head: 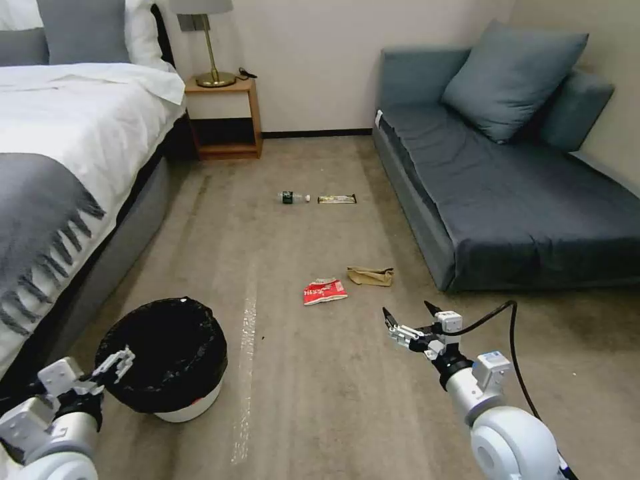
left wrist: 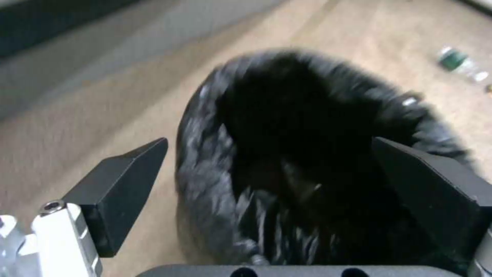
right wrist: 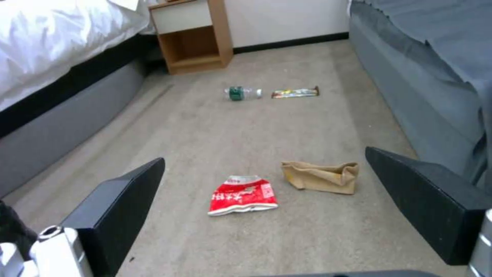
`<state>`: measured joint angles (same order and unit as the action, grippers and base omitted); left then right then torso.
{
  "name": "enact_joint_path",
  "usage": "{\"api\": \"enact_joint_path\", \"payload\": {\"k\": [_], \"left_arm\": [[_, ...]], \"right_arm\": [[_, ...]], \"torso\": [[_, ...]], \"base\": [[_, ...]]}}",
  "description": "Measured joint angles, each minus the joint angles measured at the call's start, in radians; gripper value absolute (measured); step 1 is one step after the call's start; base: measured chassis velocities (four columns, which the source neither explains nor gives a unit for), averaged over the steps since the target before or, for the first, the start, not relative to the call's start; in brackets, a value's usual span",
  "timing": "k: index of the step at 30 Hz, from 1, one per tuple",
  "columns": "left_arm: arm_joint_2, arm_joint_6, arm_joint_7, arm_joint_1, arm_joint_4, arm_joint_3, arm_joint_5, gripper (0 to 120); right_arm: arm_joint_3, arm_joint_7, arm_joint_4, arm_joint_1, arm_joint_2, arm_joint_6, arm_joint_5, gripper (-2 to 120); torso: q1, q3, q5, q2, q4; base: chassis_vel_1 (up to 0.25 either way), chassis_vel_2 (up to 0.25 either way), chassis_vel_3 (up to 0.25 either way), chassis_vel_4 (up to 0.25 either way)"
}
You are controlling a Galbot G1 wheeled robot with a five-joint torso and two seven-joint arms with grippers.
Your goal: Pick up the trash bin, then pick up the garbage on the floor and place it into the trash bin.
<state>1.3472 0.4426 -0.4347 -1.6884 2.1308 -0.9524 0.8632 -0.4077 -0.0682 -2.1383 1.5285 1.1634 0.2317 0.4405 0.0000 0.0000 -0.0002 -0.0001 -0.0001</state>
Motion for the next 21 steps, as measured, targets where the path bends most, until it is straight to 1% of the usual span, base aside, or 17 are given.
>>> {"api": "enact_joint_path", "payload": {"k": [1,3,4,8,9,12,19,21], "left_arm": [[0.000,0.000,0.000,0.000,0.000,0.000,0.000,99],[0.000,0.016,-0.022,0.019,-0.040,0.000,0.031,98],[0.000,0.016,-0.022,0.019,-0.040,0.000,0.031,98],[0.020,0.018,-0.024,0.060,-0.110,0.016,0.035,98],[0.020,0.018,-0.024,0.060,-0.110,0.016,0.035,98],[0.035,0.017,-0.024,0.101,-0.146,0.034,0.034,98],[0.041,0.025,-0.026,0.132,-0.165,0.042,0.050,96],[0.043,0.052,-0.048,0.155,-0.182,0.041,0.081,94]], "right_arm": [[0.000,0.000,0.000,0.000,0.000,0.000,0.000,100],[-0.011,0.001,0.000,0.001,0.000,0.001,0.007,100],[-0.011,0.001,0.000,0.001,0.000,0.001,0.007,100],[-0.050,-0.003,-0.016,0.002,-0.002,0.021,0.084,100],[-0.050,-0.003,-0.016,0.002,-0.002,0.021,0.084,100],[-0.073,-0.004,-0.024,0.003,-0.013,0.030,0.108,100],[-0.089,-0.005,-0.026,0.002,-0.021,0.036,0.121,100],[-0.094,-0.006,-0.026,0.002,-0.023,0.040,0.127,100]], "torso": [[0.000,0.000,0.0000,0.000,0.0000],[0.000,0.000,0.0001,0.000,0.0001],[0.000,0.000,0.0001,0.000,0.0001],[0.000,0.000,0.0002,0.000,0.0002],[0.000,0.000,0.0002,0.000,0.0002],[0.000,0.000,0.0002,0.000,0.0001],[0.000,0.000,0.0003,0.000,0.0001],[0.000,0.000,0.0012,0.000,0.0002]], "base": [[0.000,0.000,0.000,0.000],[0.000,0.000,0.000,0.000],[0.000,0.000,0.000,0.000],[0.000,0.000,0.000,0.000],[0.000,0.000,0.000,0.000],[0.000,0.000,0.000,0.000],[0.000,0.000,0.000,0.000],[0.000,0.000,0.000,0.000]]}}
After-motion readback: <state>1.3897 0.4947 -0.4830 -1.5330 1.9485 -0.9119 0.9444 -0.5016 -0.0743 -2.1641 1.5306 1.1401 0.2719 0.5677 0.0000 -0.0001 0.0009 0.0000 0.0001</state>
